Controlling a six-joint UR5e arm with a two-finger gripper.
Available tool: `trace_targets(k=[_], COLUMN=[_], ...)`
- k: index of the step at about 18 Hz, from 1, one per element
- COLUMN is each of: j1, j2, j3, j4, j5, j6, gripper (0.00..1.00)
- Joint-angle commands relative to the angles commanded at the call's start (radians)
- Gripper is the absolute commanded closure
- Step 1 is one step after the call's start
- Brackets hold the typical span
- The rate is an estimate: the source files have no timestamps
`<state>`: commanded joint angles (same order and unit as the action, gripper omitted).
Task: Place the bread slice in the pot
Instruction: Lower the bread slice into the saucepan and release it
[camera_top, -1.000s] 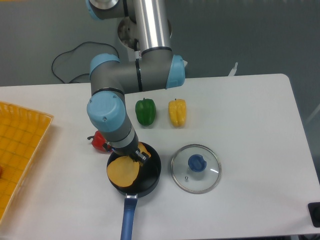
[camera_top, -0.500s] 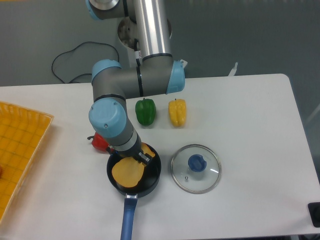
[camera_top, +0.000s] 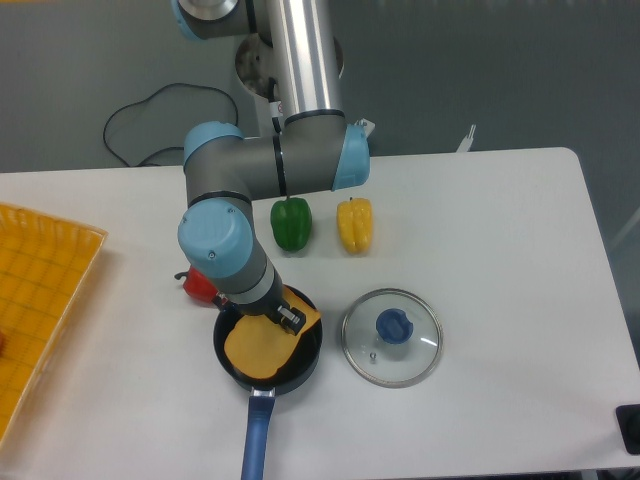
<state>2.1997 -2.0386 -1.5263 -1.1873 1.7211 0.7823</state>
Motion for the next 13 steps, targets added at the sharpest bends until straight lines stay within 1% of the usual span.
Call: trace_targets(k=[2, 3, 10, 11, 12, 13], j1=[0.0, 0.0, -0.008, -0.008, -0.008, -0.006], j2=[0.0, 0.0, 0.002, 0.005, 0.008, 0.012], j3=[0.0, 0.0, 0.009, 0.011, 0.012, 0.017], j4=[0.0, 0.0, 0.0, 0.0, 0.0, 0.0], j5=[-0.002, -0.002, -0.003, 0.001, 0.003, 0.002], j6=[0.0, 0.0, -0.006, -0.006, -0.005, 0.009], gripper=[0.25, 0.21, 0.2, 0.19, 0.07, 0.0])
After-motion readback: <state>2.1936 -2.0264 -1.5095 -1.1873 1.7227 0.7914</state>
